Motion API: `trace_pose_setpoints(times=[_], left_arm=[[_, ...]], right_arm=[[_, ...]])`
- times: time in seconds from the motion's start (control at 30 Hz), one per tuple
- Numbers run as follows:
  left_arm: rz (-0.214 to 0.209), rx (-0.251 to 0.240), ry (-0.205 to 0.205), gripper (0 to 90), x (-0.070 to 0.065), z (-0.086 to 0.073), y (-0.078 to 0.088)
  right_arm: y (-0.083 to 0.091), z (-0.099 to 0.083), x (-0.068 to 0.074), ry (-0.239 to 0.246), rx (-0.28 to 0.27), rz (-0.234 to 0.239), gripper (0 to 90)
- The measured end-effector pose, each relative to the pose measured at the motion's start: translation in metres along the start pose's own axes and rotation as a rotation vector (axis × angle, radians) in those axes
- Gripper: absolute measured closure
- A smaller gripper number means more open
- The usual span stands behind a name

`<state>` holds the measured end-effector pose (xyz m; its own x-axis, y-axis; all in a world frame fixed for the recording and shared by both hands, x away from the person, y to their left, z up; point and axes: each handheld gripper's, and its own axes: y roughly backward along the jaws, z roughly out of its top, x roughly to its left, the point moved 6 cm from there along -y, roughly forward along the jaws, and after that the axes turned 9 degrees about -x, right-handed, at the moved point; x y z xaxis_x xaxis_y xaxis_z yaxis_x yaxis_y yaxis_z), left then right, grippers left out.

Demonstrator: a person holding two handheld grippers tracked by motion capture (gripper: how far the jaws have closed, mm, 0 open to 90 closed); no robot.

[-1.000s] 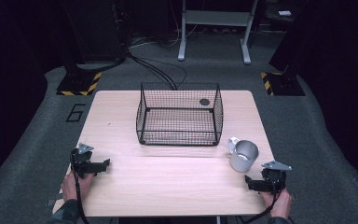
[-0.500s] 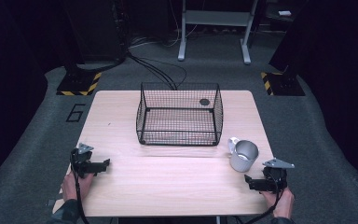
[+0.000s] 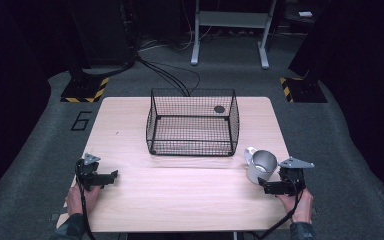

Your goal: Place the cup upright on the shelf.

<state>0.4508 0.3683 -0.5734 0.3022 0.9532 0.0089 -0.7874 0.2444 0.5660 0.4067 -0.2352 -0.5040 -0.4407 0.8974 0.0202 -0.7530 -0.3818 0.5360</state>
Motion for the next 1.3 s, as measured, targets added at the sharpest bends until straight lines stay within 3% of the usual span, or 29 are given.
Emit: trace_pose_setpoints(times=[0.4,0.67,0.8,1.3], left_arm=[[0.000,-0.001,-0.001,0.3,0.000,0.000,0.000],[0.000,0.000,0.000,0.3,0.000,0.000,0.000],[0.000,-0.001,0.000,0.4,0.000,0.000,0.000],[0.000,-0.001,0.000,0.4,0.000,0.000,0.000]], right_arm=[[-0.023,0.020,-0.005,0.035,0.019,0.068,0.0],[-0.031,0.026,-0.004,0.048,0.025,0.064,0.0],[-0.031,0.028,-0.004,0.059,0.029,0.067,4.4],[-0.030,0.028,-0.002,0.070,0.013,0.045,5.8]])
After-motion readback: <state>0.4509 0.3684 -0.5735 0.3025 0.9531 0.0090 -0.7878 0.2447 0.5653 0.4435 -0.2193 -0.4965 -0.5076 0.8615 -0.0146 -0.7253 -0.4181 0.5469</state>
